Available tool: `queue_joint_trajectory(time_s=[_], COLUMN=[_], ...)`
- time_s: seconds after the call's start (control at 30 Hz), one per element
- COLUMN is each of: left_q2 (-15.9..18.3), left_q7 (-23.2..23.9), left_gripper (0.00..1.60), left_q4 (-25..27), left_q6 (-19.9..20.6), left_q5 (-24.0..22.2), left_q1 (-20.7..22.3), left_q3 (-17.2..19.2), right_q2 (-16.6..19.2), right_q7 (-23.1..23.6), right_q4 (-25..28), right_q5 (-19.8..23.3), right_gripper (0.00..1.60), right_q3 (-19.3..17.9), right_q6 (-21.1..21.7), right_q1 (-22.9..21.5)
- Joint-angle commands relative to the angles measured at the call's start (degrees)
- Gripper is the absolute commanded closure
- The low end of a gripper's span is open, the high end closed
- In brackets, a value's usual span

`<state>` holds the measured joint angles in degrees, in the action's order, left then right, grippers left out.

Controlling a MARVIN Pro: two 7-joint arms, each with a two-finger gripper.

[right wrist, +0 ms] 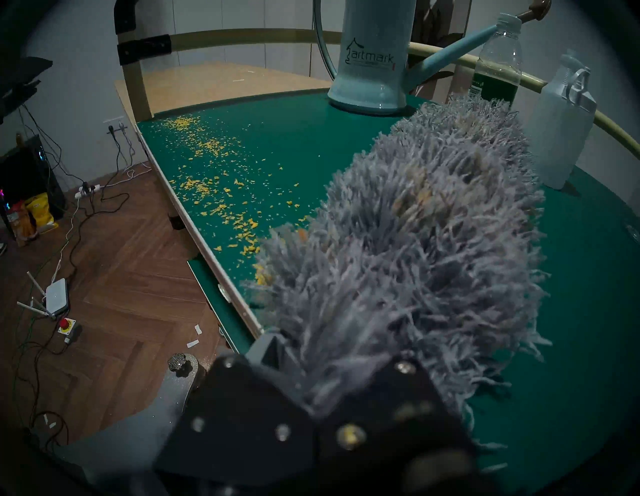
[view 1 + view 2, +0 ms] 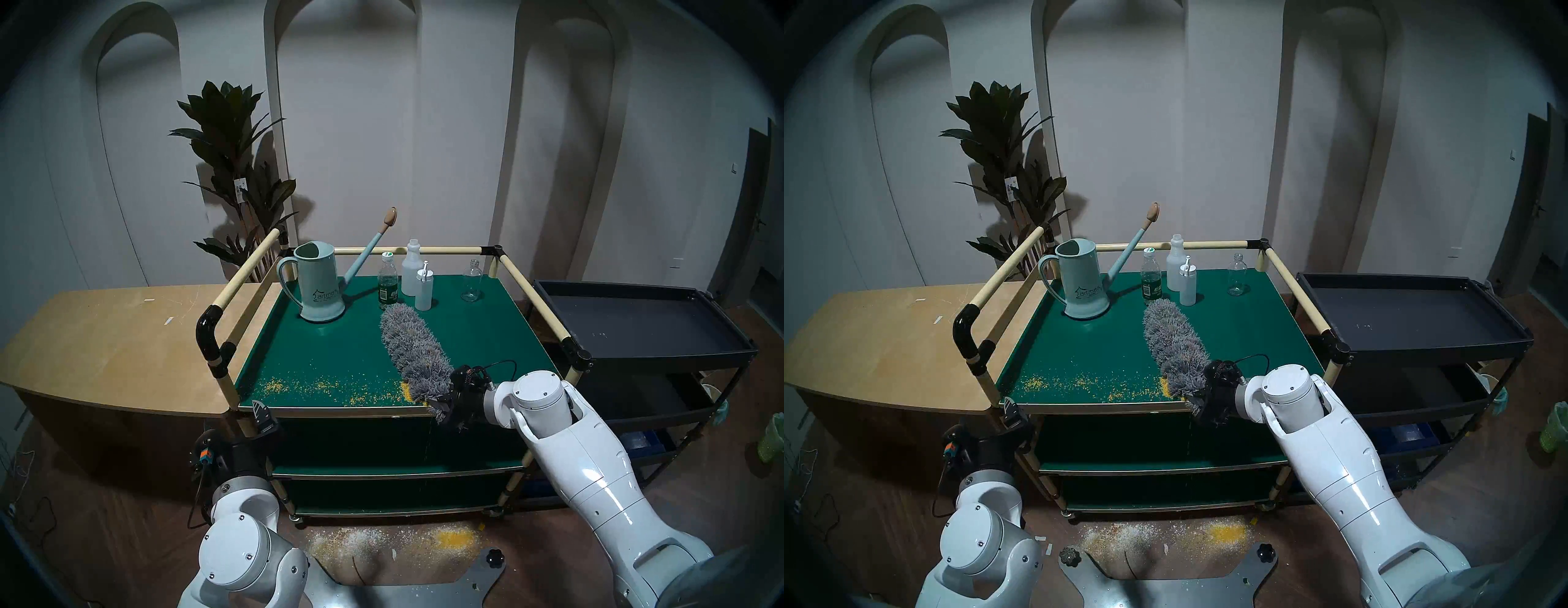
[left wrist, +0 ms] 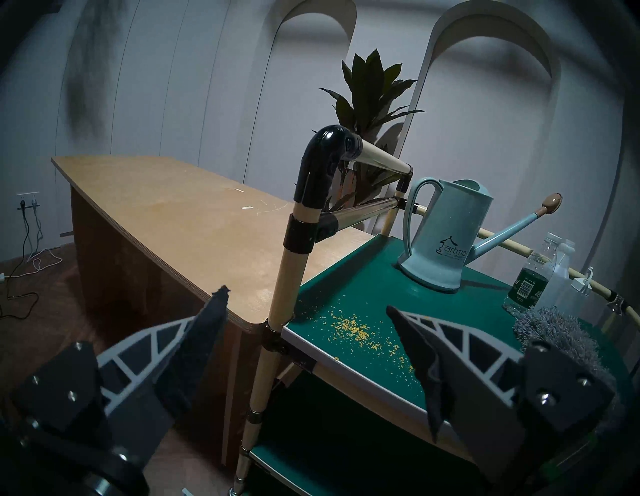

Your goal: Dust the shelf with the duster

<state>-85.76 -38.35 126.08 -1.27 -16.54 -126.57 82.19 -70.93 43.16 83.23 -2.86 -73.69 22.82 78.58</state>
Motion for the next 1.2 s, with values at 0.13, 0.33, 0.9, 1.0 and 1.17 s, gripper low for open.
queue_joint_trajectory(time_s=[0.13, 0.33, 0.9, 1.0, 1.17], left_q2=[0.38, 0.42, 0.59, 0.58, 0.5], left_q7=[0.51, 0.58, 0.91, 1.0, 1.1], left_gripper=[0.0, 0.0, 0.0, 0.0, 0.0], left_q4=[2.04, 2.67, 3.82, 3.89, 3.9], left_q6=[-1.02, -1.61, -3.25, -3.48, -3.77], left_q5=[0.29, 0.27, -0.17, -0.32, -0.56], left_q1=[-0.89, -1.87, -4.28, -4.57, -4.89], left_q3=[0.37, 0.79, 2.14, 2.37, 2.66], right_q2=[-3.28, -3.79, -6.93, -7.56, -8.61], right_q7=[-0.49, -1.13, -3.52, -3.88, -4.25], right_q4=[0.29, 1.05, 0.67, -0.01, -0.86], right_q5=[-0.12, -0.31, -0.97, -1.21, -1.59], right_gripper=[1.6, 1.6, 1.6, 1.6, 1.6], right_q3=[4.11, 5.09, 7.4, 7.98, 8.99], right_q6=[2.1, 2.78, 6.59, 6.85, 7.23], right_q1=[4.59, 5.17, 3.75, 3.22, 2.21])
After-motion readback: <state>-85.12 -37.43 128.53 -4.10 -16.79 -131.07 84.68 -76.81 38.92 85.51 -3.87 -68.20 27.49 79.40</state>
